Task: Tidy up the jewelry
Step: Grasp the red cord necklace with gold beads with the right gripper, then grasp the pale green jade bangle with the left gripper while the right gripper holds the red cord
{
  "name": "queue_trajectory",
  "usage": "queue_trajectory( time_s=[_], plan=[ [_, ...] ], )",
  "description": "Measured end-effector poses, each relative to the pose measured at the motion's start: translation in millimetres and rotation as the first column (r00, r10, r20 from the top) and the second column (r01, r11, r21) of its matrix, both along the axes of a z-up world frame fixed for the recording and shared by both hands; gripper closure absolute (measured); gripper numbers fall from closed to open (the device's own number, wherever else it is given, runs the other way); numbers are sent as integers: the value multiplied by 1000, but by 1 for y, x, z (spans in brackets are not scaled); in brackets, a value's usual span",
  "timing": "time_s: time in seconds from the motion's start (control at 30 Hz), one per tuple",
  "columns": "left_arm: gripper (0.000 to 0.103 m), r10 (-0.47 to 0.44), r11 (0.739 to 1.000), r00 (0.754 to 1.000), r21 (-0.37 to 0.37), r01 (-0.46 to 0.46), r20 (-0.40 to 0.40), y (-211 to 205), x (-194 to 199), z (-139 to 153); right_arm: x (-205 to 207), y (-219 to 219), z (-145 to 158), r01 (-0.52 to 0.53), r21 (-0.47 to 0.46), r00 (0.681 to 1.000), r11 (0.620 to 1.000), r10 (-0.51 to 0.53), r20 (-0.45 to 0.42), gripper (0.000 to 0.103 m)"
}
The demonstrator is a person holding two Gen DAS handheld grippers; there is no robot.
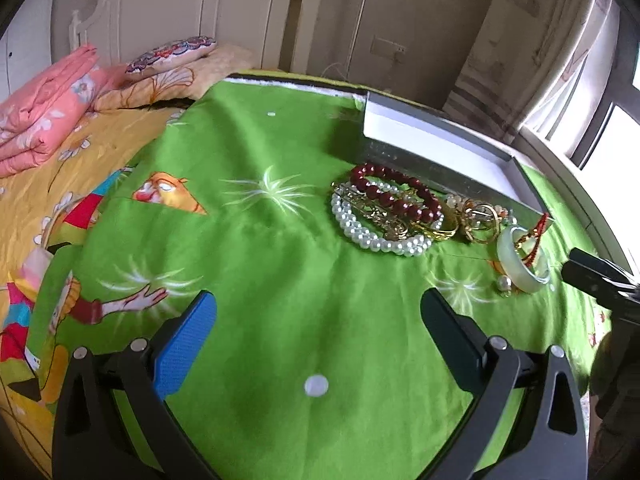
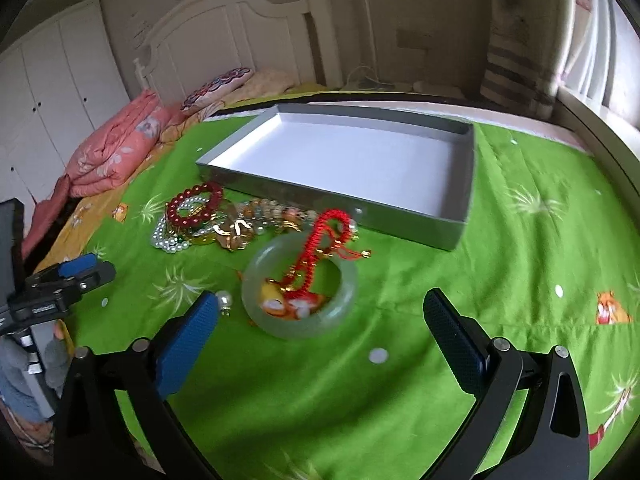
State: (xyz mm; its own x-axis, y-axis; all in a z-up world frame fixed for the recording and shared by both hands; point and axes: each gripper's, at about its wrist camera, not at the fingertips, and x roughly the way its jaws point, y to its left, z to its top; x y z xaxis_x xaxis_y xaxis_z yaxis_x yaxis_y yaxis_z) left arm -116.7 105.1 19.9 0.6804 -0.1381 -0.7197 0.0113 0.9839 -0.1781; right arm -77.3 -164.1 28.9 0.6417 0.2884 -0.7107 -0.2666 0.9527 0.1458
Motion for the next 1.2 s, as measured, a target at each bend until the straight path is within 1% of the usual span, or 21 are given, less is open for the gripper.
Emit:
queue_trajectory(
  time_s=[0.07, 0.17, 0.23, 0.3, 0.37, 0.43, 0.5, 0.53, 0.6, 0.63, 0.67, 0.7, 0.8, 0.9, 1.07, 1.13, 1.2],
  plan=[
    [2, -9, 1000, 1000, 14, 9, 22, -2, -10, 4, 1, 1, 1, 6, 0, 1000, 1000, -6, 11, 16],
    [2, -30, 999, 999, 23, 29, 36, -11, -18, 7, 8, -6, 6, 25, 78, 999, 997, -27, 20, 18],
    [2, -40, 999, 999, 29, 39, 32, -17, -22, 6, 21, -10, 6, 39, 94, 999, 995, -41, 20, 21],
    [2, -45, 998, 999, 34, 44, 27, -20, -23, 4, 31, -6, 4, 46, 81, 999, 996, -47, 7, 26],
    [2, -55, 998, 998, 36, 54, 22, -23, -25, 3, 41, 2, -2, 45, 49, 999, 998, -44, -10, 28],
    [2, -65, 997, 998, 40, 64, 21, -28, -26, 5, 44, 9, -8, 47, 26, 999, 999, -46, -17, 35],
    [2, -81, 996, 996, 51, 79, 27, -34, -28, 8, 45, 14, -11, 44, -1, 999, 999, -44, -23, 51],
    [2, -91, 994, 995, 55, 89, 30, -37, -28, 10, 44, 15, -11, 39, 1, 999, 999, -39, -15, 56],
    [2, -115, 992, 993, 56, 113, 35, -42, -28, 14, 41, 14, -12, 49, -21, 999, 999, -49, 7, 81],
    [3, -130, 990, 991, 59, 128, 38, -48, -28, 16, 39, 12, -11, 57, -30, 998, 998, -56, 17, 85],
    [3, -140, 989, 989, 63, 137, 38, -53, -27, 17, 37, 10, -10, 57, -12, 998, 998, -57, 23, 91],
    [3, -152, 987, 988, 67, 149, 39, -58, -26, 19, 33, 3, -7, 53, 31, 998, 998, -54, 33, 92],
    [3, -199, 978, 979, 74, 196, 42, -78, -23, 24, 19, -13, 2, 64, 73, 994, 995, -70, 83, 93],
    [3, -267, 962, 963, 75, 264, 42, -104, -15, 29, 9, -35, 9, 81, 142, 990, 986, -96, 103, 93],
    [3, -368, 928, 929, 80, 364, 32, -150, -2, 29, -5, -65, 18, 117, 181, 981, 976, -143, 133, 93],
    [3, -408, 909, 912, 104, 403, 33, -172, 3, 28, -11, -74, 20, 126, 194, 978, 973, -155, 142, 93],
    [3, -433, 895, 901, 128, 428, 18, -190, 12, 23, -15, -84, 22, 130, 210, 975, 969, -163, 148, 93]
  ],
)
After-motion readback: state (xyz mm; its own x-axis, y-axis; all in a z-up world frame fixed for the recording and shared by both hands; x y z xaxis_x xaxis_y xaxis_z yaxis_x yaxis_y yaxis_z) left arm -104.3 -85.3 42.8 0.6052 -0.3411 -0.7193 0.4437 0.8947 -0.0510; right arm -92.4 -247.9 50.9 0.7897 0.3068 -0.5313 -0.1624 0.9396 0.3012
